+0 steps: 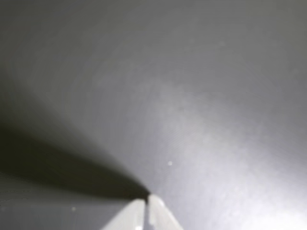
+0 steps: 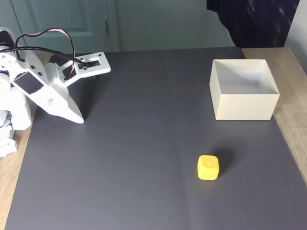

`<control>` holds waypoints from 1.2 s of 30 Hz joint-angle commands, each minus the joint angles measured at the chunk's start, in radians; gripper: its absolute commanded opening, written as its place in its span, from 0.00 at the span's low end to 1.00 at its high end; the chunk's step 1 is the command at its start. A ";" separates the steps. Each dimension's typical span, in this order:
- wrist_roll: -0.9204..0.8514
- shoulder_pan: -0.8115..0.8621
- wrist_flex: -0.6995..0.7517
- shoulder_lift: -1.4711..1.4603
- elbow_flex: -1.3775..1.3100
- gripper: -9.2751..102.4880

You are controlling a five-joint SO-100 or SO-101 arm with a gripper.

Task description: Grasp a cube block and put it in the white box.

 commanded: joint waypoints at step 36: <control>0.006 0.060 0.006 0.008 -0.003 0.08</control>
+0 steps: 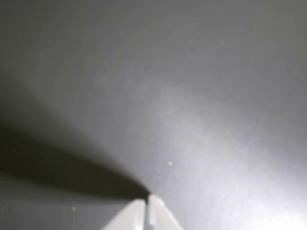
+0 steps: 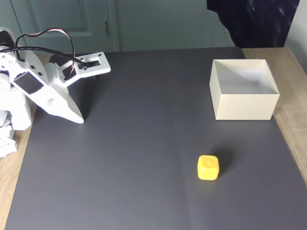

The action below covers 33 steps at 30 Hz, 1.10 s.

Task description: Grasp a cube block and put it in the white box.

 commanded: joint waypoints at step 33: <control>0.252 0.331 -0.451 -0.649 -0.502 0.10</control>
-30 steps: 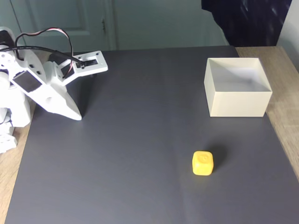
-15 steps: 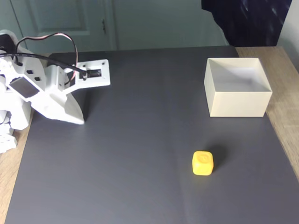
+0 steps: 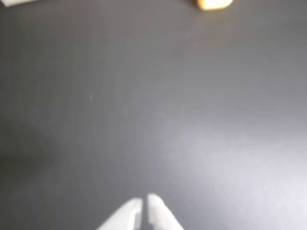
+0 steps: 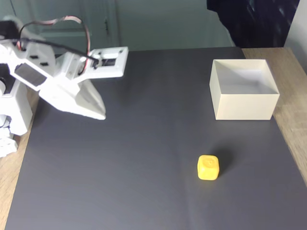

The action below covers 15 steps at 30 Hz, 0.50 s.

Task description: Grasp a cube block and put it in the white box.

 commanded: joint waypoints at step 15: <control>0.109 0.199 -0.052 -0.951 -0.965 0.14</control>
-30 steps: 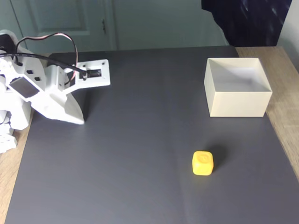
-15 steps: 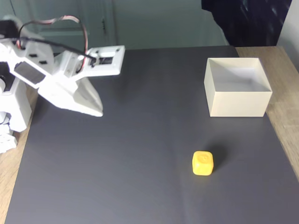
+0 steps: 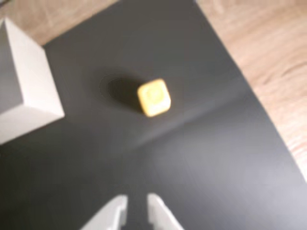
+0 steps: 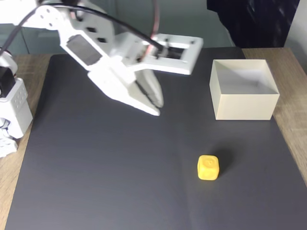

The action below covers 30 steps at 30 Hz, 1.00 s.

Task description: Grasp a cube block and put it in the white box.

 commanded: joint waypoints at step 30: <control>0.006 0.072 -0.049 -0.746 -0.607 0.30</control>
